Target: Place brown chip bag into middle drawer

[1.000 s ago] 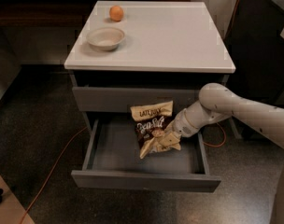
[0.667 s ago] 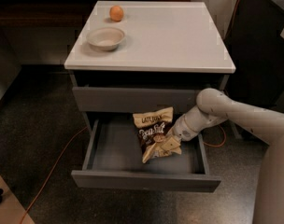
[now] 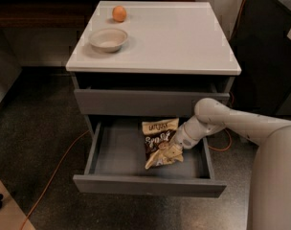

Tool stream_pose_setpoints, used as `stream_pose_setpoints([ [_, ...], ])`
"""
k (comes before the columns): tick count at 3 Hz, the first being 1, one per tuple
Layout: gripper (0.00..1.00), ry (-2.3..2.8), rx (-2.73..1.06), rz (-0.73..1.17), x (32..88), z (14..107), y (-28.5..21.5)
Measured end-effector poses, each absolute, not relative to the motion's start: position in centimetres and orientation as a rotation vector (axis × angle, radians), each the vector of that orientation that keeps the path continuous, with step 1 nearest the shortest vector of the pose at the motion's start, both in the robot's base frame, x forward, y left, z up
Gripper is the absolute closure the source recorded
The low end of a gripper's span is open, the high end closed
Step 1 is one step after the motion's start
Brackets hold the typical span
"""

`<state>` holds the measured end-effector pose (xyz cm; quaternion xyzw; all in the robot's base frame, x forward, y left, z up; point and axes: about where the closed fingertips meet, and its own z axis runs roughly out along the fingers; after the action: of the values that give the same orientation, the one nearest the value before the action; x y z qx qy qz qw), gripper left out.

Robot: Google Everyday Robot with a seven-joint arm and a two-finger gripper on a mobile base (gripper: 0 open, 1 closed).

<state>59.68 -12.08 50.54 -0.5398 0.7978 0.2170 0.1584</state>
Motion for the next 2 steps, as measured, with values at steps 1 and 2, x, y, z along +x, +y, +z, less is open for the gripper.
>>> stream_pose_setpoints([
  [1,0.29,2.298,-1.557,0.541,60.16,48.2,-12.72],
  [2,0.05,2.296,-1.558,0.541,60.18,48.11,-12.59],
])
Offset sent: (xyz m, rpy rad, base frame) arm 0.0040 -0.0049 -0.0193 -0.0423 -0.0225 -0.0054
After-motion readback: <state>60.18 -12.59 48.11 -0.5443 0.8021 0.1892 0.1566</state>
